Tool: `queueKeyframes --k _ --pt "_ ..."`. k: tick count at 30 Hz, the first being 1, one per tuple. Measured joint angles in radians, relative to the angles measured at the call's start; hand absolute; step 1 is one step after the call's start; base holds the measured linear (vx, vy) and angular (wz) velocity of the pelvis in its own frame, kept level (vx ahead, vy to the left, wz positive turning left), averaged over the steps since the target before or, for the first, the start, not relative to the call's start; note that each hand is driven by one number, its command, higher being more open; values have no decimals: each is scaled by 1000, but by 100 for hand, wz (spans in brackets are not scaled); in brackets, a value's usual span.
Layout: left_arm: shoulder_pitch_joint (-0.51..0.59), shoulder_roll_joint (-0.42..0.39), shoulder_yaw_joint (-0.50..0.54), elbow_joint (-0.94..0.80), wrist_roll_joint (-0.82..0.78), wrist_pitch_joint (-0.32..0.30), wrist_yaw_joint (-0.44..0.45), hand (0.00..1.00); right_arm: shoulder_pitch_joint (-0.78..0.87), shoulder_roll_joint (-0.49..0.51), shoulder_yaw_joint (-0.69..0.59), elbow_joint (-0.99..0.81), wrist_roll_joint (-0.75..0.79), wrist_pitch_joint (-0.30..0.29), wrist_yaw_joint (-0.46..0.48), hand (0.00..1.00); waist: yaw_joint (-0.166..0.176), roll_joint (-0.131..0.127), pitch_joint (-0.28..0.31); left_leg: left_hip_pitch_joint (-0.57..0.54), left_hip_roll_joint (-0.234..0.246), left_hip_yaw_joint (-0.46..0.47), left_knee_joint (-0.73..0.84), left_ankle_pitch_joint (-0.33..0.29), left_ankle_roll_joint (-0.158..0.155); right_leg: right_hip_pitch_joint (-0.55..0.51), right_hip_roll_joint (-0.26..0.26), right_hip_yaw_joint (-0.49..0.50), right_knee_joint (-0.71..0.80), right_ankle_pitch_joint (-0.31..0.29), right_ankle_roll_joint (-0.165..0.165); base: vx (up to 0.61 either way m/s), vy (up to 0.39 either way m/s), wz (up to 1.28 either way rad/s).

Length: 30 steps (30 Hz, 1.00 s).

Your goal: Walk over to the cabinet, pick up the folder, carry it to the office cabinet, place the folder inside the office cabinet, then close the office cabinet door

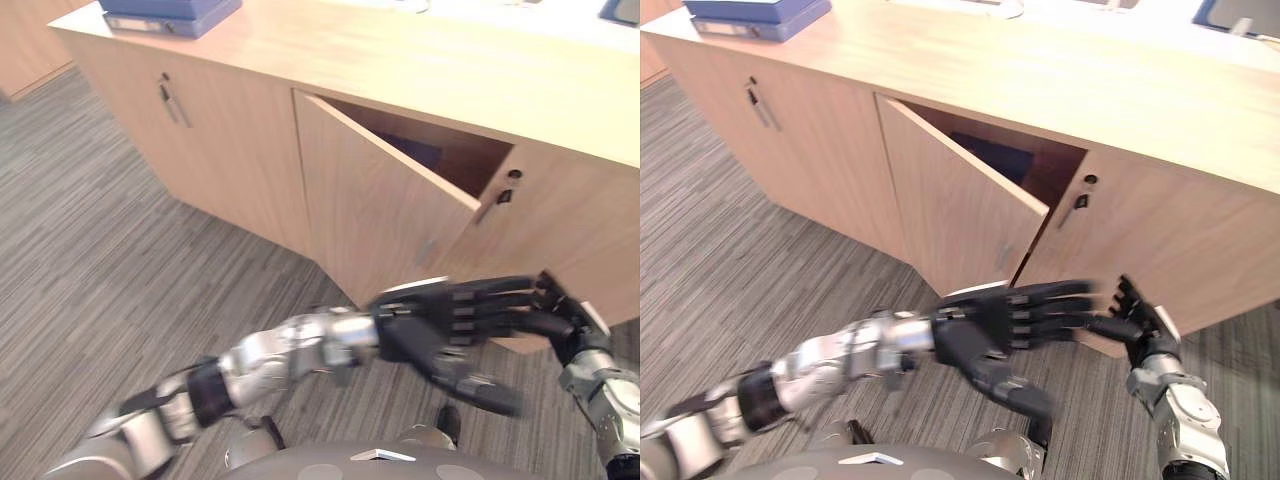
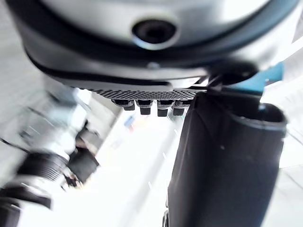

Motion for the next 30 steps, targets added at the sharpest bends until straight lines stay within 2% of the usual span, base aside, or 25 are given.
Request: queueKeyframes --k 2,5,9,12,15,17,21,24,30 --pt "-168 -154 24 -1 24 -83 -9 100 -9 8 3 -31 -1 -3 -4 100 -7 -4 2 37 20 31 3 -15 -24 -12 4 46 3 -24 2 -36 -16 -54" --pt "-245 -250 11 -4 58 -125 -54 100 2 24 61 -33 -12 6 2 100 -8 12 -1 50 55 63 5 -28 -45 -58 25 102 11 -31 -3 -42 -28 -52" --pt "-249 -255 -18 7 89 -127 -75 100 32 67 106 -34 -12 20 11 100 -13 14 0 59 79 76 8 -34 -56 -86 45 133 16 -31 -4 -33 -30 -27" --pt "-250 -255 -14 19 90 -132 -73 100 41 87 114 -34 -12 23 13 100 -28 14 1 60 81 79 8 -35 -59 -90 46 136 16 -31 -4 0 -2 -3" --pt "-250 -255 -9 31 91 -140 -68 100 43 89 118 -35 -12 23 13 100 -28 12 6 60 87 79 19 -35 -58 -89 50 138 16 -30 -4 36 7 -4" --pt "-250 -255 -1 31 94 -150 -65 100 43 96 118 -35 -12 23 13 100 -27 7 12 60 93 78 25 -37 -62 -86 55 140 16 -30 -3 35 -2 -4" --pt "-252 -255 32 31 95 -162 -55 100 44 124 125 -35 -12 23 12 100 -27 -26 52 74 96 77 22 -38 -63 -69 60 141 16 -28 1 16 -9 -1" --pt "-253 -255 38 31 95 -170 -54 100 47 134 133 -35 -12 23 13 100 -27 -35 58 74 96 78 21 -39 -64 -69 60 141 15 -28 0 0 0 0" --pt "-253 -255 37 31 95 -170 -54 100 48 134 148 -35 -12 23 14 100 -27 -38 60 77 96 76 18 -39 -64 -66 61 140 15 -28 0 0 0 0"
